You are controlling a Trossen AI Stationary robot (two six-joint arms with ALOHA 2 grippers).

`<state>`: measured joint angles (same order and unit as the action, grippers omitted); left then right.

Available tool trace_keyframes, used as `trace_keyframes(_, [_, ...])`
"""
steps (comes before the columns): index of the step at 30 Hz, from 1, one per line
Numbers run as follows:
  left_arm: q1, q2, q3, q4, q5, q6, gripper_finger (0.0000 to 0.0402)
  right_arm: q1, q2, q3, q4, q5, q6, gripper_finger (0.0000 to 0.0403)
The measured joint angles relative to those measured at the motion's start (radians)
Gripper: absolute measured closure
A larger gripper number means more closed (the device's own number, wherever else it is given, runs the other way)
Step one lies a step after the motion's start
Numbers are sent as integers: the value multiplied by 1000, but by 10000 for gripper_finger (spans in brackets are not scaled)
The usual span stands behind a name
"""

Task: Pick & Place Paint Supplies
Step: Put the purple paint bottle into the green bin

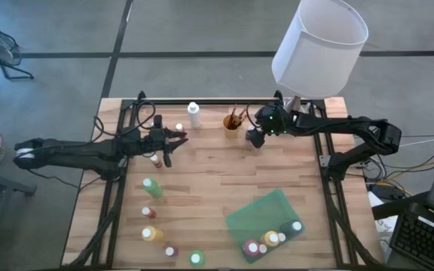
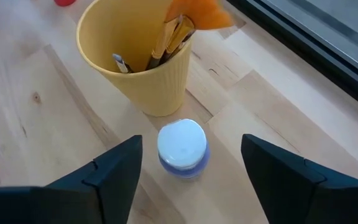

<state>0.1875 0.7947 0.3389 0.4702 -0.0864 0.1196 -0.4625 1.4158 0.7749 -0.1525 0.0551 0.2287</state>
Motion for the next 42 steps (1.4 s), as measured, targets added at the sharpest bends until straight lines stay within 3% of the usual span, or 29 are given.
trace_keyframes(18, [-1,0,0,0,0,0,305,16,91,-3,17,0,-1,176])
trace_keyframes(36, [0,0,0,0,0,0,305,17,72,-2,62,24,-2,173])
trace_keyframes(42, [0,0,0,0,0,0,305,16,72,-2,61,26,-3,200])
